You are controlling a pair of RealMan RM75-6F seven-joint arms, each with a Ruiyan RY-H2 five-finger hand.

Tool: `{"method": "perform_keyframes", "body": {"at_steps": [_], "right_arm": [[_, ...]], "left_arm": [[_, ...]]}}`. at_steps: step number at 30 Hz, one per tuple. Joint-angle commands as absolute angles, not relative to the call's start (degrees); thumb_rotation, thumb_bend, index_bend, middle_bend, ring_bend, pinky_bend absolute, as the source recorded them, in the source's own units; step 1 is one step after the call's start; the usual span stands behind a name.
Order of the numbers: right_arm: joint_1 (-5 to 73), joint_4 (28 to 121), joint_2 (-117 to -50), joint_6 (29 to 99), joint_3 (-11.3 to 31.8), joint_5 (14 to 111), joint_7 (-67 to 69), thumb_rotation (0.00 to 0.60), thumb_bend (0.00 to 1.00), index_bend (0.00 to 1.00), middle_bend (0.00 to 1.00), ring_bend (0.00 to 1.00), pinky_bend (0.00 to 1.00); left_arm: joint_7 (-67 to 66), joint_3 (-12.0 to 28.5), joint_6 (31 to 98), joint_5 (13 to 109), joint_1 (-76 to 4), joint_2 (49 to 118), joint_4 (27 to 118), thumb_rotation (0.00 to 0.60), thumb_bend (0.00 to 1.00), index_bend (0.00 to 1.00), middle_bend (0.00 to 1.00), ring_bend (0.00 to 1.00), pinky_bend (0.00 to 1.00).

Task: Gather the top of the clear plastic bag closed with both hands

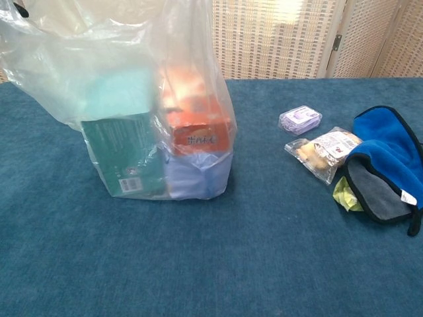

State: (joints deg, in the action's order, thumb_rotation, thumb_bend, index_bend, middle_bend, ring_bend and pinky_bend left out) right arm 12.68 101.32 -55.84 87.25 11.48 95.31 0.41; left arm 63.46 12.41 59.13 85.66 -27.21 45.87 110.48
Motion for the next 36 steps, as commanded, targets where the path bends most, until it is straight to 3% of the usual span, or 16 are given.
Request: {"method": "perform_keyframes", "body": {"at_steps": [1, 18, 36], "right_arm": [[16.17, 105.13, -53.63, 84.70, 14.28, 95.61, -0.72, 0.600, 0.05, 0.12, 0.18, 0.12, 0.22], [30.10, 112.64, -52.59, 75.04, 23.81, 88.46, -5.07, 0.600, 0.05, 0.12, 0.16, 0.12, 0.22], [45.08, 106.56, -61.44, 64.52, 26.13, 83.66, -8.28, 0.600, 0.07, 0.12, 0.16, 0.12, 0.22]], "left_arm": [[64.21, 11.90, 59.42, 86.19, -27.16, 45.76, 110.53, 0.304, 0.23, 0.22, 0.21, 0.25, 0.28], [81.24, 10.35, 56.33, 92.78, -33.35, 47.63, 108.48, 0.306, 0.23, 0.24, 0.24, 0.28, 0.28], [90.99, 10.89, 54.81, 89.27, -38.68, 52.31, 105.78, 0.308, 0.23, 0.28, 0.29, 0.31, 0.34]]}}
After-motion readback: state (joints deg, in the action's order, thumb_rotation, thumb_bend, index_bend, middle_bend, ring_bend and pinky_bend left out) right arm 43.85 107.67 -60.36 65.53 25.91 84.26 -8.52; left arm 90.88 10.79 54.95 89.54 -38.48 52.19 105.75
